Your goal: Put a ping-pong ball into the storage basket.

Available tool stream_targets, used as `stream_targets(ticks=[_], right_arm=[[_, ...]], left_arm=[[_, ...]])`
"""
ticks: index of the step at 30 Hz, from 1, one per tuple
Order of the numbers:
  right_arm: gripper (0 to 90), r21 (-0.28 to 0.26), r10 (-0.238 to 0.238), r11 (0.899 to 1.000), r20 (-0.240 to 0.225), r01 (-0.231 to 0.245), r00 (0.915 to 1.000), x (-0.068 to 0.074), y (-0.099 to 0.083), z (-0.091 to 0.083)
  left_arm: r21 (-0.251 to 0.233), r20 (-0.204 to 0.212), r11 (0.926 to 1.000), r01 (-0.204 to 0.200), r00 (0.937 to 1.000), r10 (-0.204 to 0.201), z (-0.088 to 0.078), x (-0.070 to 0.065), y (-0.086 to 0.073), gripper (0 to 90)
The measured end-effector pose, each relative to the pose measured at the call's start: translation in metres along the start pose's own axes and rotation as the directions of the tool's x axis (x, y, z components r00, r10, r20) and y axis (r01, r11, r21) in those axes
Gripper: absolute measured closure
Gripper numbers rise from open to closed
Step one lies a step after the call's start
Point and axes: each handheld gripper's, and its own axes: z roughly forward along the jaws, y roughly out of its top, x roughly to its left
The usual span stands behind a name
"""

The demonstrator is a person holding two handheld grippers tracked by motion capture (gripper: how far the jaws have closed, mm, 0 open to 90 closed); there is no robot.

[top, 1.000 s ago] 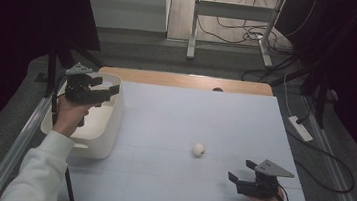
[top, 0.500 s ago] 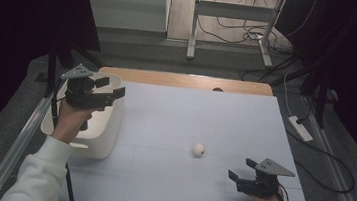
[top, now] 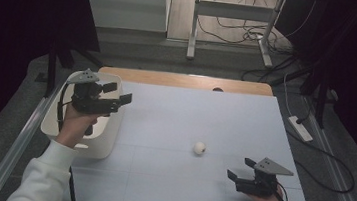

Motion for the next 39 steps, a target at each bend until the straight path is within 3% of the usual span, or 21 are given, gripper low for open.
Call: stream_targets(ticks=[15,24,39], right_arm=[[16.3,-0.005,0.001,1.0,0.002,-0.001,1.0,-0.002,0.001,0.002],[16.3,-0.006,0.009,1.0,0.001,-0.009,1.0,-0.002,0.003,0.003],[16.4,-0.01,0.003,1.0,0.0,-0.003,1.0,-0.002,0.006,0.007]], left_arm=[[0.021,0.035,0.9996,-0.019,0.9992,0.019,0.01,-0.013,-0.001,23.0],[0.028,0.053,0.9996,0.0,0.9986,-0.002,0.013,-0.016,-0.003,23.2],[0.038,0.106,0.9988,-0.033,0.994,0.029,0.023,-0.033,-0.001,23.1]])
